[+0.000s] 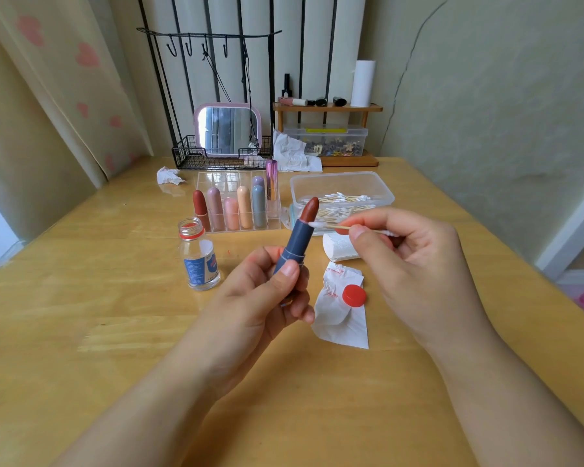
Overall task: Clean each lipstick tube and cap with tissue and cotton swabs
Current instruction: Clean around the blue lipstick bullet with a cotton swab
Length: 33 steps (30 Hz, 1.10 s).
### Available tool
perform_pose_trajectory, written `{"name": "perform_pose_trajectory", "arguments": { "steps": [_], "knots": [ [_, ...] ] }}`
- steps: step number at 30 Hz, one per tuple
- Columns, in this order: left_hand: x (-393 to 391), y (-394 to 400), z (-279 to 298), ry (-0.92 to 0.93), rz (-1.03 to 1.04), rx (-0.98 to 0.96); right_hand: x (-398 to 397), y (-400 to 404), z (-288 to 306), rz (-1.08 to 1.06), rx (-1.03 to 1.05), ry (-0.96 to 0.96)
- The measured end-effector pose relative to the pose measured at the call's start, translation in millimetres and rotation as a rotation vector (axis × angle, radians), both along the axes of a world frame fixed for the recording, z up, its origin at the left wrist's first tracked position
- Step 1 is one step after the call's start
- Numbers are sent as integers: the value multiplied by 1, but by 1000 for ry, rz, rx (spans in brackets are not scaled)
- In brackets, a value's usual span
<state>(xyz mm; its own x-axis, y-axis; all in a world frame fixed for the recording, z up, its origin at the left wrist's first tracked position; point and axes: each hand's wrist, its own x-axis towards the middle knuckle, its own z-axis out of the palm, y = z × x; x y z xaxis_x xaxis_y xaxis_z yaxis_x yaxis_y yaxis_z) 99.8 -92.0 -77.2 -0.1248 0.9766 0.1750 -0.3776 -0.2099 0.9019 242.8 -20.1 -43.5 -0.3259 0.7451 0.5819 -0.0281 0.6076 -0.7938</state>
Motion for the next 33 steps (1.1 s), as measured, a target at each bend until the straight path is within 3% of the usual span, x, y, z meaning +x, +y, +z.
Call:
{"name": "perform_pose_trajectory", "arguments": {
  "steps": [21,33],
  "knots": [
    [0,-1,1,-15,-70,9,2,3,2,12,-56,18],
    [-5,7,-9,-126,-186,-1,1,4,2,33,-77,41]
  ]
}}
